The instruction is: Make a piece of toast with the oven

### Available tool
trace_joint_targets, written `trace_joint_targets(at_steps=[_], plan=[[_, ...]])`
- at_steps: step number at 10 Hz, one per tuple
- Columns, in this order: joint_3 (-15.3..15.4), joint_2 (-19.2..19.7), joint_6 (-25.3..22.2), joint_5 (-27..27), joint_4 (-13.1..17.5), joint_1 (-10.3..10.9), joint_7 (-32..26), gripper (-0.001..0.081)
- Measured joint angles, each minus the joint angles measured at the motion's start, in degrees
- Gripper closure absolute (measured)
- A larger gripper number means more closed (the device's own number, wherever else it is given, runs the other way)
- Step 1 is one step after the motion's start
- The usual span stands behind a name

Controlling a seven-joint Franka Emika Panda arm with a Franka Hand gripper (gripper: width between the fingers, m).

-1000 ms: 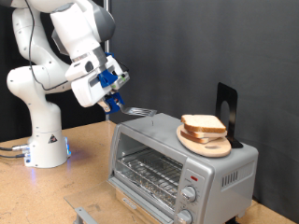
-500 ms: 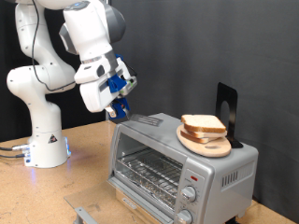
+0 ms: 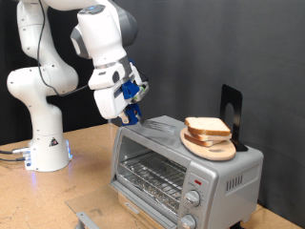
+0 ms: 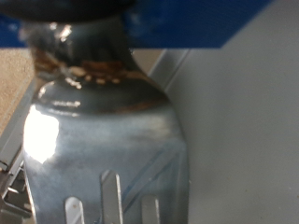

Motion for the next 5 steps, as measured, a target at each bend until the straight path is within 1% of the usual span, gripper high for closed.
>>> trace_joint_targets(at_steps=[5], plan=[[1.7, 1.4, 1.3, 0.5, 0.7, 0.1, 1.3, 0.0415]])
